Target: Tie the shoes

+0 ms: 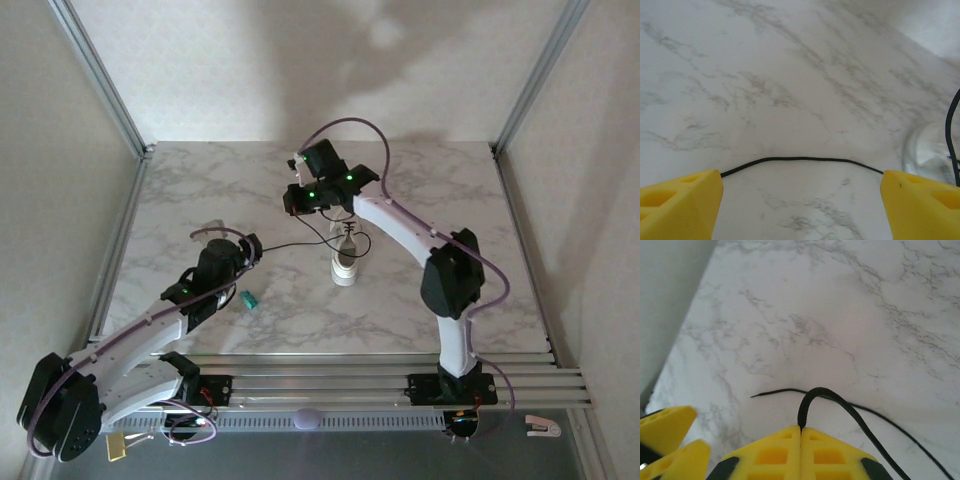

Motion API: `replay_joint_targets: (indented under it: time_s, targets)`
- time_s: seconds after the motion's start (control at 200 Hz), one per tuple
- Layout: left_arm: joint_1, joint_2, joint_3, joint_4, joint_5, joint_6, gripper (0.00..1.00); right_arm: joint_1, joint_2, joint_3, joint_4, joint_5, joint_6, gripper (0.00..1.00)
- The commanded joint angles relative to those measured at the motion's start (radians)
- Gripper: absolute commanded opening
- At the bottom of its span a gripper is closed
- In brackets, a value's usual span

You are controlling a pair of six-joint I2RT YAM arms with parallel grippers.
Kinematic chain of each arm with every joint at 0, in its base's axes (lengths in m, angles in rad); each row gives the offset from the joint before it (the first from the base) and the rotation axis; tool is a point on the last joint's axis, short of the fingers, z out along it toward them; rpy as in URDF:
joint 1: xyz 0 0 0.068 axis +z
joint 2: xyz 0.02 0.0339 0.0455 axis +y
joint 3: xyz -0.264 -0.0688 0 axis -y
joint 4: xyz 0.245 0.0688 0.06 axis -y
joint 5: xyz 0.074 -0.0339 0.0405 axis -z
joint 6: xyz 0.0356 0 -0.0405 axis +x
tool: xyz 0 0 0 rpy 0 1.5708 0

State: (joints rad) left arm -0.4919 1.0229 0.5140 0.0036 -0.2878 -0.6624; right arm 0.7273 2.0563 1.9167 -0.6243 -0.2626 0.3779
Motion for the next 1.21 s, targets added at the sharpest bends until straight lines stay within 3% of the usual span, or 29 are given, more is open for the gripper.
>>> replay_joint_targets:
  time_s: [0.0,0.375,0.561,0.696,0.926,1.201]
  targets:
    - [0.023,0.033,0.032,-0.073,-0.041,-0.045,0.82,0.004,0.091,0.101,-0.079,0.055,-0.019,0.0]
    - [0.072,0.068,0.046,-0.113,-0.003,-0.058,0.82,0.006,0.376,0.396,-0.223,0.207,-0.04,0.0]
    - [0.11,0.063,0.046,-0.146,0.005,-0.091,0.82,0.007,0.416,0.499,-0.279,0.23,-0.064,0.31]
    - [0.185,0.026,0.024,-0.134,0.08,-0.105,0.82,0.015,0.304,0.381,-0.199,0.276,-0.122,0.49]
    - [0.361,-0.027,-0.032,-0.063,0.295,-0.129,0.81,0.142,0.193,0.11,0.008,0.128,-0.453,0.5]
    - [0.493,-0.131,-0.098,-0.022,0.418,-0.18,0.8,0.192,0.432,0.427,-0.173,0.041,-0.56,0.62]
